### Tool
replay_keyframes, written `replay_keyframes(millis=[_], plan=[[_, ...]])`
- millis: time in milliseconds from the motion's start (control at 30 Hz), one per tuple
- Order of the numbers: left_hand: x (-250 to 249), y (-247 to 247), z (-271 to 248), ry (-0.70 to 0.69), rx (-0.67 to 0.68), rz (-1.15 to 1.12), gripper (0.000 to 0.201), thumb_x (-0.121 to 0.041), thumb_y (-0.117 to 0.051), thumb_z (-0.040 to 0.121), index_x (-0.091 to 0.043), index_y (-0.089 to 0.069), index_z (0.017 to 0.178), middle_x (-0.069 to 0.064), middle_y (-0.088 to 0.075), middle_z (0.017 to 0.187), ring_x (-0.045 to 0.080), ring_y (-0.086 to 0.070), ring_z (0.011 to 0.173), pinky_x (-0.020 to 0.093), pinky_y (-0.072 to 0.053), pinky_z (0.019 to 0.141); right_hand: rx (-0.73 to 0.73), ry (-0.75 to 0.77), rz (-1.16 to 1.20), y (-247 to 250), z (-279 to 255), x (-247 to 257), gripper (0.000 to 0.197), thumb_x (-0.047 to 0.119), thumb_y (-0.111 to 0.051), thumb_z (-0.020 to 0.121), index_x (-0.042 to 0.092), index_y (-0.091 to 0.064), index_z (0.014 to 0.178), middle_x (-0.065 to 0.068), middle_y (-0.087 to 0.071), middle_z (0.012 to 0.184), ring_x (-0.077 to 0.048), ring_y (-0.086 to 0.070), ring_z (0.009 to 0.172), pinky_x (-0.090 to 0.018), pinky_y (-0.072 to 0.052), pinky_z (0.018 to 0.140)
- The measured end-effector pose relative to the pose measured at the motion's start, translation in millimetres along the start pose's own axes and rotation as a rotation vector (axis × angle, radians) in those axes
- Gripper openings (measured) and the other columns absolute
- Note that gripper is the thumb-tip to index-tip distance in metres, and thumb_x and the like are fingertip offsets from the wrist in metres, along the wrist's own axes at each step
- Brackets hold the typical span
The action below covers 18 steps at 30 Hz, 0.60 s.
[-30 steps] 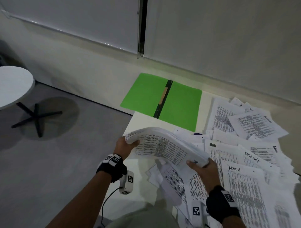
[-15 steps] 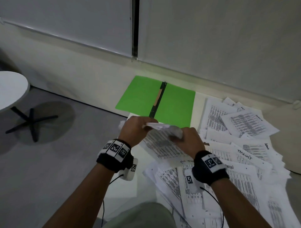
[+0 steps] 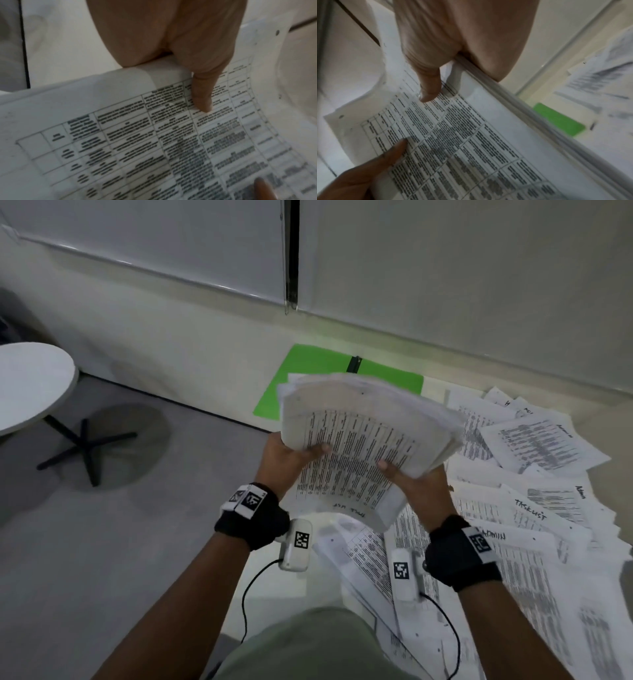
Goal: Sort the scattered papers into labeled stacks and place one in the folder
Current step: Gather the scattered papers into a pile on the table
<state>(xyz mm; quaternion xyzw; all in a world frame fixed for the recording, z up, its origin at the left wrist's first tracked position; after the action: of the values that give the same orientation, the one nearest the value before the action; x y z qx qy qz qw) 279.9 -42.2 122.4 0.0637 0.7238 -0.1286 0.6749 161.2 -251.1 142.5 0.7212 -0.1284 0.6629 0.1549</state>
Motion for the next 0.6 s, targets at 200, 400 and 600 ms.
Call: replay_keyframes(millis=[200,400,600], plan=[[98,24,-20,0.238,0.004,0.232,0.035,-0.011,-0.085,0.067,-0.015,-0.069,0.097,0.012,-0.073,0.1,0.026,-0.07,0.091,0.041,-0.059,0.077,-0.002,-0.243,-0.188,-11,-14,-100,0.014,0.013,-0.075,0.082,0.015,-0.07,0.095,-0.003,-0.074,0.091,-0.024,-0.072,0.091,-0.041,-0.058,0.083],[128,29,-28,0.313,0.052,0.358,0.042,-0.031,-0.081,0.069,-0.01,-0.069,0.103,0.011,-0.072,0.102,0.028,-0.069,0.095,0.043,-0.058,0.082,-0.06,-0.315,-0.25,-13,-22,-147,0.03,0.009,-0.073,0.082,0.004,-0.066,0.111,-0.014,-0.07,0.104,-0.029,-0.066,0.098,-0.044,-0.055,0.089],[93,46,-7,0.204,-0.031,0.549,0.025,-0.016,-0.076,0.079,0.003,-0.068,0.093,0.014,-0.065,0.08,0.024,-0.061,0.07,0.033,-0.05,0.062,-0.05,-0.297,-0.353,-24,-11,-140,0.032,0.028,-0.078,0.079,0.0,-0.07,0.092,-0.015,-0.073,0.088,-0.026,-0.071,0.082,-0.039,-0.058,0.074]])
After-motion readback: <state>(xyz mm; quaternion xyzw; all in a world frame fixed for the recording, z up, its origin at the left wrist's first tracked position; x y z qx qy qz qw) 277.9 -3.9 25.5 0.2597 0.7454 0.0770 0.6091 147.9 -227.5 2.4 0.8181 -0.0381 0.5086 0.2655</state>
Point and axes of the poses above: each hand's wrist, its own z-axis towards the middle knuckle, its own y-axis out of the back of the hand, x = y × z, the point moved 9 cm from there along z, towards the middle knuckle
